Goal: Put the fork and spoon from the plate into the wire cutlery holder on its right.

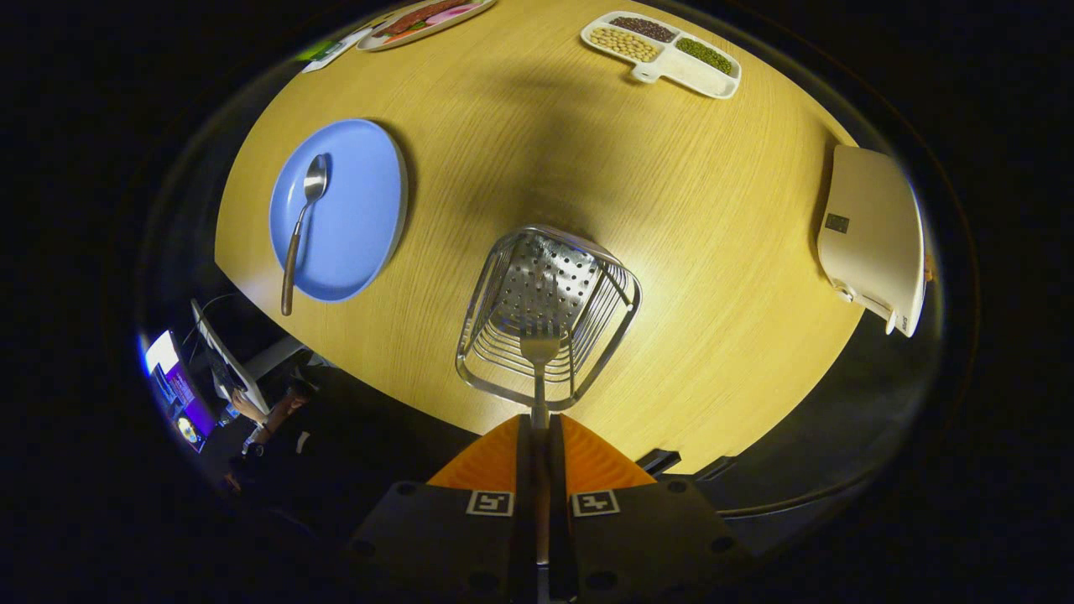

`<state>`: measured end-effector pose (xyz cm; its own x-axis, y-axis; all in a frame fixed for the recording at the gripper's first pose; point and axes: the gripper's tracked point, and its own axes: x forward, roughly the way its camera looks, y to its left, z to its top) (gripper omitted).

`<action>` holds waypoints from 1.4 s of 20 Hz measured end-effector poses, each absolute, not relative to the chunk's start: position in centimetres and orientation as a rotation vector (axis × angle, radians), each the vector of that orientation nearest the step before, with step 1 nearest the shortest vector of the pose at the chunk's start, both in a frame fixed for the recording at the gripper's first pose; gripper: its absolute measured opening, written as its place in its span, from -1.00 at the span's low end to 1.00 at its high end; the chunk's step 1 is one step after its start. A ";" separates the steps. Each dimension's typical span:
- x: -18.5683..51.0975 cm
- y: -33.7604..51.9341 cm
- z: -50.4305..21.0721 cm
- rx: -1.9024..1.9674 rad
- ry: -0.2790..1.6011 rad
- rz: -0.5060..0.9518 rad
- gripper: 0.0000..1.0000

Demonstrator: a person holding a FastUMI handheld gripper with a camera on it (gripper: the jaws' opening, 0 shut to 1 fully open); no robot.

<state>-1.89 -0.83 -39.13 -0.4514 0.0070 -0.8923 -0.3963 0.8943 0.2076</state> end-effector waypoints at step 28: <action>-1.1 19.2 -29.2 0.139 1.238 0.594 0.03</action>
<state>-1.06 19.19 -29.19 0.1977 0.4960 -0.8455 -0.3492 0.8416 0.4120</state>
